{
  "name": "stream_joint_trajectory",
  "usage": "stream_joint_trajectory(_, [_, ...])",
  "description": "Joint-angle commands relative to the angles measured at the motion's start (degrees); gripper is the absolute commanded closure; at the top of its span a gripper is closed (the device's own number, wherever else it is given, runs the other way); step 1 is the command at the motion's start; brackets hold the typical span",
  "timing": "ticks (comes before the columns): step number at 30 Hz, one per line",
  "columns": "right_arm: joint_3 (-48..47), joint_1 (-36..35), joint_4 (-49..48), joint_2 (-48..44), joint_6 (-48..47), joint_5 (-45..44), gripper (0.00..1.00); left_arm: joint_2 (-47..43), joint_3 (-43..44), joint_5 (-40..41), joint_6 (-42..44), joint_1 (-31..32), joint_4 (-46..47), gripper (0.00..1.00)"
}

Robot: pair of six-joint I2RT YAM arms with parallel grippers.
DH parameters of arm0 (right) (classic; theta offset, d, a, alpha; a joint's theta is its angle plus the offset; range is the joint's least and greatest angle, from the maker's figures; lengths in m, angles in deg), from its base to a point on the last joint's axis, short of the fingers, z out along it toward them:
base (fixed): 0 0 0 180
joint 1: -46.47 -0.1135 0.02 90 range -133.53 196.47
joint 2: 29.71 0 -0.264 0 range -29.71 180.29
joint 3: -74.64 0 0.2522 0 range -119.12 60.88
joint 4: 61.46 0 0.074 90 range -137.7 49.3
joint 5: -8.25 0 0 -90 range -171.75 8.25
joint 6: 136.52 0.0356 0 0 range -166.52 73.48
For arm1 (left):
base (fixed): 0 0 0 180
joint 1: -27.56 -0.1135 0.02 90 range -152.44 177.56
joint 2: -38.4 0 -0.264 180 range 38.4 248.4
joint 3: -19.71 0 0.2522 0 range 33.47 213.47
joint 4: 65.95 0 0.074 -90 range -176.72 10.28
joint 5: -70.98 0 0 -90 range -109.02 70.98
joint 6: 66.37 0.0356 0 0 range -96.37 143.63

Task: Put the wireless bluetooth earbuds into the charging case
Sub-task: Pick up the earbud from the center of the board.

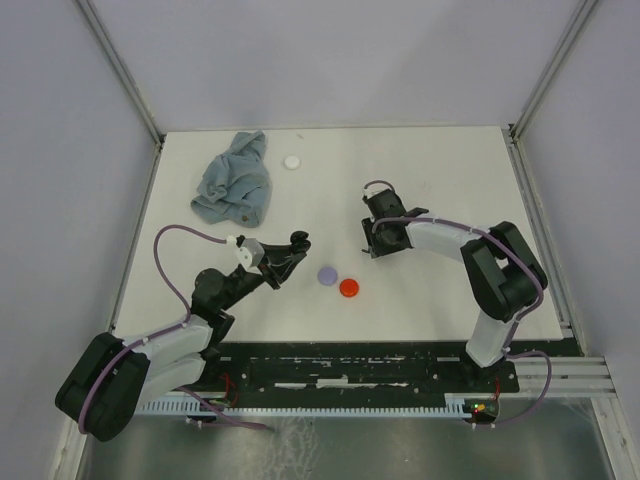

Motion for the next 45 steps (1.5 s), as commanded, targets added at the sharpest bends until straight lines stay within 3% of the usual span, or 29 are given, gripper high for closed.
stream_joint_trajectory(1, [-3.17, 0.32, -0.86, 3.40, -1.66, -4.87, 0.52, -0.47, 1.87, -0.61, 1.91, 0.21, 1.93, 0.97])
stream_joint_trajectory(11, [-10.85, 1.20, -0.33, 7.16, -3.76, -4.21, 0.53, -0.47, 1.91, -0.61, 1.92, 0.21, 1.92, 0.97])
stream_joint_trajectory(23, [-10.34, 0.92, 5.40, -0.28, 8.27, 3.50, 0.54, -0.55, 2.00, -0.62, 1.76, 0.18, 1.88, 0.97])
stream_joint_trajectory(33, [-11.09, 0.44, 6.02, 3.12, 16.84, 1.80, 0.59, -0.51, 2.18, -0.86, 1.60, 0.17, 1.61, 0.97])
stream_joint_trajectory(45, [-13.40, -0.08, 5.52, 7.85, 17.96, 0.90, 0.61, -0.73, 2.26, -1.00, 1.47, 0.22, 1.48, 0.97])
